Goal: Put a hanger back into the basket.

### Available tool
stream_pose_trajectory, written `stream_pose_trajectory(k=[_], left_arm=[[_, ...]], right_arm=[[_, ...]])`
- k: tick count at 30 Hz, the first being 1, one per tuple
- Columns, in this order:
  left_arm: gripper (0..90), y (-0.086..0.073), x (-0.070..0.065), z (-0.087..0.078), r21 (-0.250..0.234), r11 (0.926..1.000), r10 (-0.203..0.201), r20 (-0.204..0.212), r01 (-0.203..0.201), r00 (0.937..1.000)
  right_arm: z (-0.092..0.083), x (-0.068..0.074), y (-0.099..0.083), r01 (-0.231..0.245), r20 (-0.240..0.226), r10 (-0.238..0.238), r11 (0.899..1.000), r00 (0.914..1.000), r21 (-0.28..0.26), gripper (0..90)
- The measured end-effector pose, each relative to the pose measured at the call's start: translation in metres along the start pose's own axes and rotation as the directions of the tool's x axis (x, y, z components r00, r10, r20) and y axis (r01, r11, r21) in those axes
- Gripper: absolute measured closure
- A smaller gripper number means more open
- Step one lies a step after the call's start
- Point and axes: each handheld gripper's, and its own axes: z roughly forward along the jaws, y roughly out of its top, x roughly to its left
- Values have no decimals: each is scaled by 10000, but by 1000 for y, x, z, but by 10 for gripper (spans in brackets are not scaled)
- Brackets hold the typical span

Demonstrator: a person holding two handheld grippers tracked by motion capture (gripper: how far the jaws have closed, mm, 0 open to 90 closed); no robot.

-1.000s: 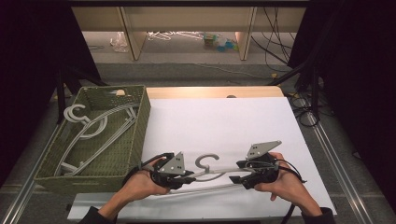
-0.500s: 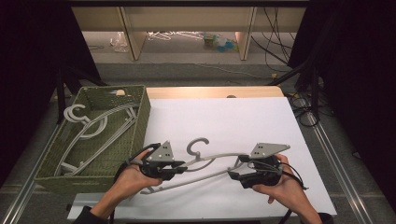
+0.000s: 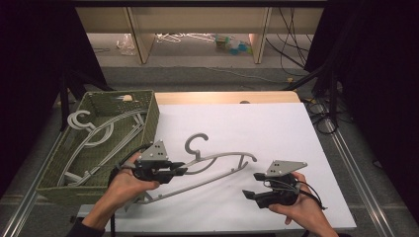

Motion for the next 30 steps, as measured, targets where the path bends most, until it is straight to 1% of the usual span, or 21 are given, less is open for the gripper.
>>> stream_pose_trajectory(k=[6,7,8,9,10,12,14,15,16,17,18,19,20,21,22,23,24,25,26,28,30], left_arm=[[788,5,6,-21,-289,9994,-209,-309,200,9993],[788,7,9,-30,-445,9985,-329,-481,307,9983],[788,7,9,-30,-445,9985,-329,-481,307,9983],[788,8,12,-37,-563,9981,-298,-563,267,9980],[788,9,14,-43,-739,9966,-412,-655,363,9970],[788,11,16,-51,-719,9969,-367,-767,311,9964],[788,13,20,-63,-853,9954,-516,-928,437,9943],[788,14,21,-67,-929,9950,-466,-1009,372,9938],[788,15,25,-77,-1042,9933,-613,-1152,493,9914],[788,15,25,-77,-1042,9933,-613,-1152,493,9914],[788,17,31,-87,-1194,9917,-636,-1318,479,9892],[788,17,34,-91,-1214,9912,-709,-1452,534,9869],[788,17,34,-91,-1214,9912,-709,-1452,534,9869],[788,17,40,-100,-1274,9899,-831,-1644,623,9829],[788,17,40,-100,-1274,9899,-831,-1644,623,9829],[788,17,46,-107,-1367,9874,-1038,-1823,794,9777],[788,16,48,-111,-1364,9872,-1087,-1954,828,9747],[788,16,48,-111,-1364,9872,-1087,-1954,828,9747],[788,16,52,-116,-1373,9872,-1084,-2058,810,9726],[788,14,58,-124,-1400,9859,-1221,-2296,914,9656],[788,12,63,-131,-1463,9840,-1347,-2410,1013,9611]], right_arm=[[-1,-1,-4,-66,56,66,10000,10000,-11,326],[-1,-2,-5,-68,7,68,10000,10000,35,327],[-1,-2,-5,-68,7,68,10000,10000,35,327],[-1,-2,-5,-49,27,49,10000,10000,38,327],[-1,-1,-6,-110,9,110,9999,9999,85,328],[0,-2,-7,-46,85,45,9999,10000,90,328],[0,-2,-7,-107,46,107,9999,9999,103,327],[0,-2,-7,-107,46,107,9999,9999,103,327],[1,-2,-7,-141,74,140,9998,9999,139,327],[1,-2,-8,-71,11,71,9999,10000,125,327],[1,-2,-8,-57,7,56,9999,10000,127,327],[2,-2,-8,-44,2,44,9999,10000,122,326],[1,-2,-8,-48,-8,48,9999,10000,112,326],[1,-2,-8,-84,11,84,9999,10000,146,326],[1,-2,-8,-85,58,84,9999,9999,150,326],[1,-2,-8,-75,41,74,9999,10000,149,326],[1,-2,-8,-90,26,89,9998,10000,155,326],[1,-2,-8,-90,26,89,9998,10000,155,326],[1,-2,-9,-149,-3,150,9997,9999,193,326],[2,-2,-9,-95,24,95,9998,10000,180,326],[3,-2,-9,-74,2,74,9998,10000,177,325]])
